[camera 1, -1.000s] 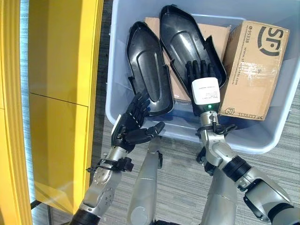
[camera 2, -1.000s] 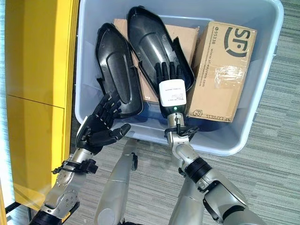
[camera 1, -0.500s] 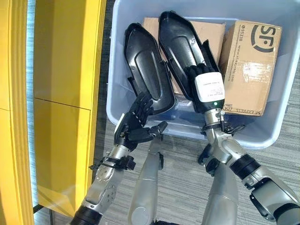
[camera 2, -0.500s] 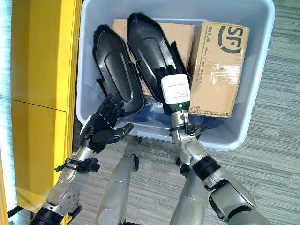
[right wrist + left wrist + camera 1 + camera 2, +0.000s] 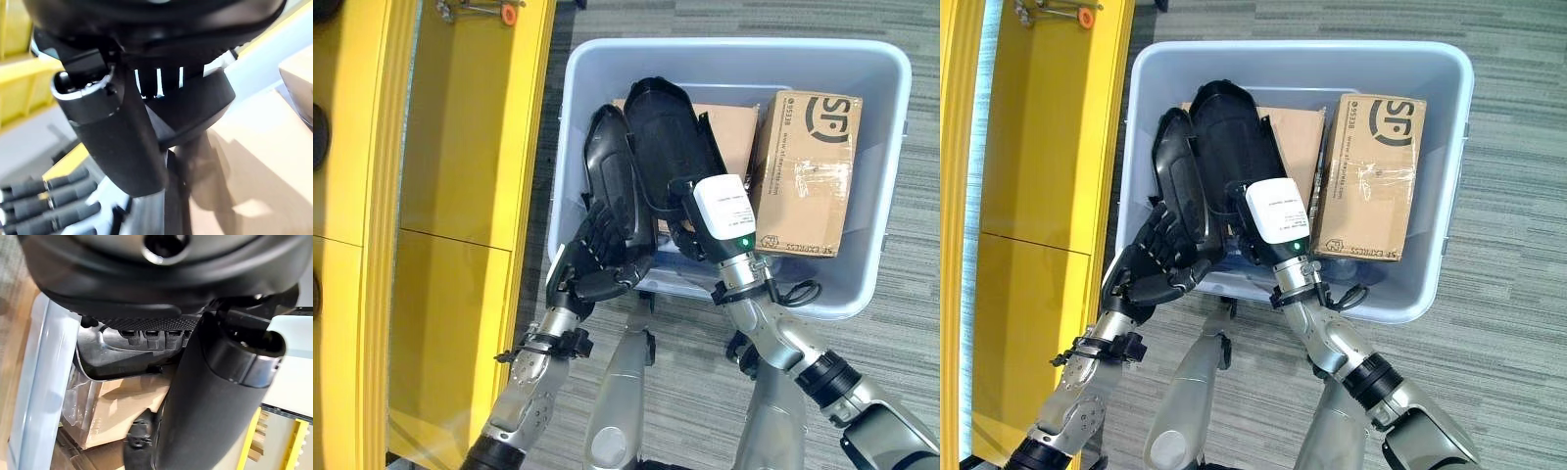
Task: Move parts from the plastic box to the shelf.
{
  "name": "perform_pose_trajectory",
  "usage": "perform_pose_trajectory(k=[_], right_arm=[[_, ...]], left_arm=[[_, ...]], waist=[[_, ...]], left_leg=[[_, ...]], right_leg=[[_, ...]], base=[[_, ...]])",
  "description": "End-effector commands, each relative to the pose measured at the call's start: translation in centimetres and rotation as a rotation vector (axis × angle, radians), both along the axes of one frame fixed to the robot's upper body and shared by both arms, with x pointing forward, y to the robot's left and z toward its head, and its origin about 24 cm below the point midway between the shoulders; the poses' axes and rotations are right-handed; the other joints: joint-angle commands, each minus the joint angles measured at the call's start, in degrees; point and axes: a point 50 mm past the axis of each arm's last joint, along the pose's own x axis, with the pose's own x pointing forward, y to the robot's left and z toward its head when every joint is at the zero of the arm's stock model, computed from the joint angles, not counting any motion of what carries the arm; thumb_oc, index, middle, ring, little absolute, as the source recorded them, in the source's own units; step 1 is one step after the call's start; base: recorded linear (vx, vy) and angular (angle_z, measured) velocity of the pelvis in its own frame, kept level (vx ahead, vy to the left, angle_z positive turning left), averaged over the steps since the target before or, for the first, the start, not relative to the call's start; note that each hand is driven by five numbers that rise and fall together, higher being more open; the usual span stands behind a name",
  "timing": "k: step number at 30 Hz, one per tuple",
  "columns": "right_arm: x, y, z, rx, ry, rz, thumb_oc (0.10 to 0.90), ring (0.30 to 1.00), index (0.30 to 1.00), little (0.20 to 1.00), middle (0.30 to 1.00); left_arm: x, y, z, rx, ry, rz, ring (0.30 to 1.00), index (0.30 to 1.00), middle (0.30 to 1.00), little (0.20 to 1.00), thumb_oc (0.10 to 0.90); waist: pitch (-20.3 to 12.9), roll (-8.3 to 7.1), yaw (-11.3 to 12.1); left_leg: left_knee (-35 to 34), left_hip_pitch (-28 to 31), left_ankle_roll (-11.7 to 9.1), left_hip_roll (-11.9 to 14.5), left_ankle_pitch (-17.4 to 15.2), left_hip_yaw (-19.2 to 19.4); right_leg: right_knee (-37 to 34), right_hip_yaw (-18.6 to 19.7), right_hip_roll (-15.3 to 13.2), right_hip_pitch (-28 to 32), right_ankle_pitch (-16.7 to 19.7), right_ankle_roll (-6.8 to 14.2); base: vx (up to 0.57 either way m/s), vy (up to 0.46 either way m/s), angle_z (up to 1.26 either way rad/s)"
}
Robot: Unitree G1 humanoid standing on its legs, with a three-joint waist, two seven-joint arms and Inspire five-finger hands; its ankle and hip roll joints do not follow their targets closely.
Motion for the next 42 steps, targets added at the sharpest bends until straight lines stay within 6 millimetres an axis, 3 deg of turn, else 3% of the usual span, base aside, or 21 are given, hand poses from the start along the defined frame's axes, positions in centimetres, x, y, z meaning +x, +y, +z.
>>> perform_pose_trajectory(k=[1,6,11,18,22,28,29,36,42], right_arm=[[-1.8,2.1,8.1,0.168,-0.363,0.163,0.4,0.3,0.3,0.3,0.3],[-1.6,1.5,8.7,0.189,-0.343,0.125,0.4,0.3,0.3,0.3,0.3],[-1.2,0.2,7.9,0.254,-0.295,0.085,0.4,0.3,0.3,0.3,0.3],[-1.7,-0.9,6.2,0.312,-0.217,0.087,0.4,0.3,0.3,0.3,0.3],[-2.9,-2.6,3.7,0.376,-0.122,0.079,0.4,0.3,0.3,0.3,0.3],[-4.0,-4.3,1.8,0.402,-0.036,0.031,0.4,0.3,0.3,0.3,0.3],[-4.8,-5.4,1.0,0.414,-0.001,0.004,0.4,0.3,0.3,0.3,0.3],[-7.4,-7.8,-0.5,0.444,0.09,0.0,0.4,0.3,0.3,0.3,0.3],[-8.4,-7.2,0.1,0.416,0.095,0.09,0.4,0.3,0.3,0.3,0.3]], left_arm=[[-1.1,-0.1,3.2,-0.016,-0.209,-0.012,1.0,1.0,1.0,1.0,0.9],[-1.2,-0.1,3.4,-0.017,-0.225,-0.006,1.0,1.0,1.0,1.0,0.9],[-1.3,0.0,3.5,-0.009,-0.215,-0.009,1.0,1.0,1.0,1.0,0.9],[-1.9,0.1,2.8,0.032,-0.201,-0.037,1.0,1.0,1.0,1.0,0.9],[-2.0,0.6,2.5,0.05,-0.176,-0.023,1.0,1.0,1.0,1.0,0.9],[-2.4,1.0,2.0,0.063,-0.143,-0.031,1.0,1.0,1.0,1.0,0.9],[-2.7,1.3,1.6,0.079,-0.123,-0.029,1.0,1.0,1.0,1.0,0.9],[-4.1,3.3,0.6,0.104,-0.076,0.013,1.0,1.0,1.0,1.0,0.9],[-4.7,4.5,0.6,0.128,-0.061,0.065,1.0,1.0,1.0,1.0,0.9]], waist=[[0.0,-0.06,-0.6],[0.0,-0.61,-1.6],[-0.2,-1.23,-2.8],[-5.0,-2.63,-3.6],[-10.9,-3.92,-5.7],[-14.7,-4.6,-7.2],[-16.5,-5.05,-8.2],[-19.1,-5.69,-10.6],[-19.4,-5.34,-10.2]], left_leg=[[0.1,6.7,1.4,0.7,-5.3,2.4],[-2.1,13.2,1.0,1.5,-5.6,3.5],[-3.2,18.8,0.9,2.1,-6.1,4.2],[-7.7,24.9,0.2,3.0,-5.2,5.4],[-9.0,29.1,-0.1,4.0,-5.6,7.2],[-9.5,32.1,-0.3,4.7,-6.3,8.6],[-9.5,33.6,-0.3,5.0,-7.0,9.3],[-9.5,37.9,0.0,4.8,-9.0,10.4],[-8.3,38.8,0.7,3.5,-10.4,8.4]], right_leg=[[-15.9,1.2,0.2,9.8,10.2,3.8],[-21.6,0.8,0.5,16.8,11.9,4.0],[-24.8,0.9,1.0,23.2,12.2,3.6],[-32.7,0.7,1.2,30.5,14.8,4.4],[-36.4,1.1,0.6,34.9,16.4,5.3],[-38.7,1.2,0.4,37.8,17.1,5.8],[-39.6,1.5,0.4,39.1,17.3,6.0],[-39.8,3.1,0.9,42.0,16.0,6.0],[-37.3,4.2,1.3,42.4,13.7,5.4]], base=[[0.04,-0.003,-0.05],[0.04,0.009,-0.16],[0.06,-0.017,-0.09],[0.1,-0.03,-0.1],[0.18,-0.01,-0.17],[0.14,-0.03,-0.14],[0.14,-0.058,-0.12],[0.12,-0.052,-0.2],[0.03,-0.053,-0.02]])
